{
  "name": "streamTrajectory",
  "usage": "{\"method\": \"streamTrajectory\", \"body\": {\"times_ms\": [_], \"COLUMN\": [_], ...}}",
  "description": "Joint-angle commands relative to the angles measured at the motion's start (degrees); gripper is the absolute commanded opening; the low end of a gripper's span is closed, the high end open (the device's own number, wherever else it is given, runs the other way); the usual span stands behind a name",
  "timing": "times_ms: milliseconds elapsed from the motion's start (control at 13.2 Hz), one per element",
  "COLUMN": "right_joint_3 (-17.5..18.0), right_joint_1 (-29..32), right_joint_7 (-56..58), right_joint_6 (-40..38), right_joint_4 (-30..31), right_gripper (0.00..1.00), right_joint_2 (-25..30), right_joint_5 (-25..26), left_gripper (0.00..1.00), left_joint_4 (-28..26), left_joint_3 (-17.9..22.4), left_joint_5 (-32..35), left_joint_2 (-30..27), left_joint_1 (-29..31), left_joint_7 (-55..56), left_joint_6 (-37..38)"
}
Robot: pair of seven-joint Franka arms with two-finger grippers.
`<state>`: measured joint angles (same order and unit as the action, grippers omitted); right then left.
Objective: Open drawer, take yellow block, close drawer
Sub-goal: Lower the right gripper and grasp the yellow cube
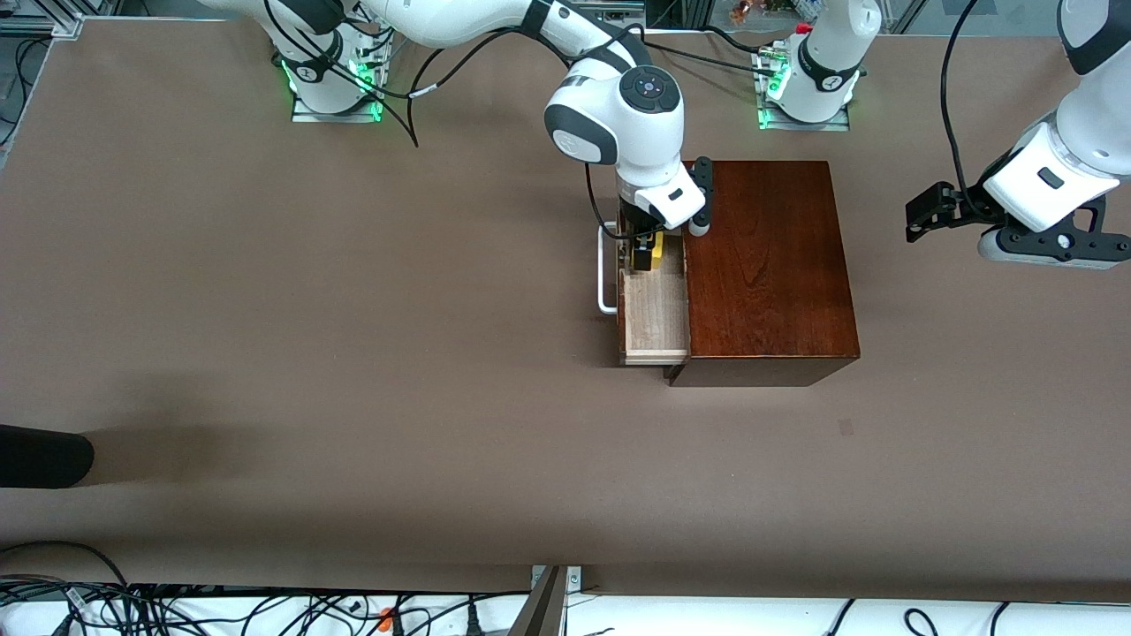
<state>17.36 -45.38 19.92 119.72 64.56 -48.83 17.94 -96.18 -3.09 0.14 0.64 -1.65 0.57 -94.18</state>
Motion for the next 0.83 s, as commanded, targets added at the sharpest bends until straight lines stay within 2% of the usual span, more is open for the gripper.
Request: {"method": "streamTrajectory", "body": {"times_ms": [0, 152, 228, 304, 531, 759], "right_joint_3": [-0.48, -0.66, -0.66, -0.66, 0.04, -0.04], "right_joint_1": [-0.94, -0.94, -0.94, -0.94, -1.02, -0.24], "right_joint_7": [-1.11, -1.11, -1.2, -1.55, -2.87, -3.84], "right_joint_6": [-0.1, -0.19, -0.45, -1.07, -8.16, -14.59], "right_joint_4": [-2.07, -2.16, -2.24, -2.94, -7.41, -12.08], "right_gripper": [0.5, 0.26, 0.17, 0.13, 0.12, 0.13], "right_joint_2": [-1.18, -1.18, -1.1, -0.83, -0.31, 3.11], "right_joint_5": [1.22, 1.22, 1.13, 1.04, -0.09, -5.0], "left_gripper": [1.0, 1.0, 1.0, 1.0, 1.0, 1.0], "left_joint_4": [-0.23, -0.23, -0.23, -0.23, -0.32, -0.23], "left_joint_3": [-0.43, -0.43, -0.43, -0.43, -0.43, -0.34], "left_joint_5": [0.39, 0.39, 0.3, 0.38, 0.21, 0.21], "left_joint_2": [-0.99, -0.9, -0.9, -0.9, -0.99, -0.99], "left_joint_1": [0.33, 0.41, 0.42, 0.33, 0.41, 0.42], "left_joint_7": [0.13, 0.13, 0.13, 0.22, 0.92, 0.75], "left_joint_6": [0.75, 1.19, 1.19, 1.19, 2.41, 3.39]}}
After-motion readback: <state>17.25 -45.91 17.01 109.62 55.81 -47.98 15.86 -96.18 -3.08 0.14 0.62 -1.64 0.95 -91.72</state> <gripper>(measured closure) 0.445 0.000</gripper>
